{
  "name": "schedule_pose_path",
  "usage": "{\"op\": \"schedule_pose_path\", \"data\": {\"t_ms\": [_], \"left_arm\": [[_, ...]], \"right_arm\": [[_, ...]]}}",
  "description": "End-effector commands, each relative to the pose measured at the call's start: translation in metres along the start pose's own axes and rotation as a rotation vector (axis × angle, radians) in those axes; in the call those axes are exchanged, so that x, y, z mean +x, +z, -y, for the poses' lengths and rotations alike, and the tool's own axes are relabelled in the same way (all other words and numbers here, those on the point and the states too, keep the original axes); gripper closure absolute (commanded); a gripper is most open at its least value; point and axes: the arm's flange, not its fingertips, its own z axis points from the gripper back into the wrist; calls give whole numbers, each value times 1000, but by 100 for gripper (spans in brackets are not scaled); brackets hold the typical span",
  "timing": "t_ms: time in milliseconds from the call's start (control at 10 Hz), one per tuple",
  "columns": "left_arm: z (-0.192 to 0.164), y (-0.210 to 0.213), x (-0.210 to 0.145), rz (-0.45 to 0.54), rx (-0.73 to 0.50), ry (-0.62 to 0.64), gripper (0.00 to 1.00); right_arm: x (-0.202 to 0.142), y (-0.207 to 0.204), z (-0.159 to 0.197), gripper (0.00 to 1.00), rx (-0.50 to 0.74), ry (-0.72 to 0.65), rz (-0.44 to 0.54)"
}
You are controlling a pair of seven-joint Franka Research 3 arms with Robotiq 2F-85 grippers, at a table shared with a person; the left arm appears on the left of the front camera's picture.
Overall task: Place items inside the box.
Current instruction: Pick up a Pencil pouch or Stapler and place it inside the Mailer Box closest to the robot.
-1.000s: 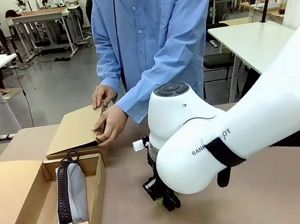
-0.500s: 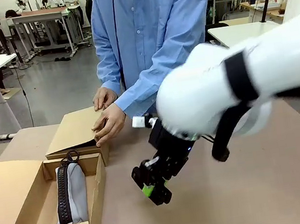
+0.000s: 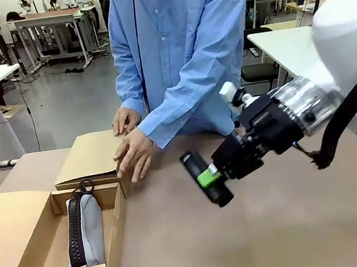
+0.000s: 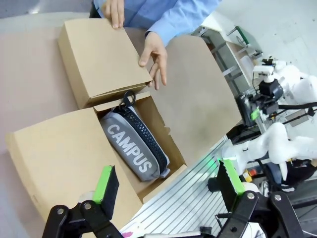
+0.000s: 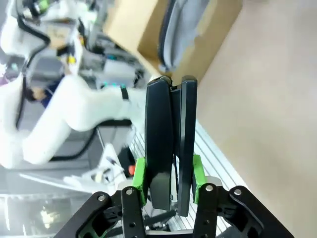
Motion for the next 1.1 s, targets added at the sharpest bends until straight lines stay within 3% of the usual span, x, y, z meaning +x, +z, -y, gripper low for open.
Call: {"op": "schedule_pose_path", "data": {"t_ms": [0,400,1000], "left_arm": [[1,-2,-1,13,-16,-20,0],[1,-2,-1,13,-16,-20,0],[1,-2,-1,13,-16,-20,0]], "right_arm": [[-62,16,34,100,29,-11,73],[-100,53,71,100,35,-145,263],[-100,48,79,100,48,-154,233]]}}
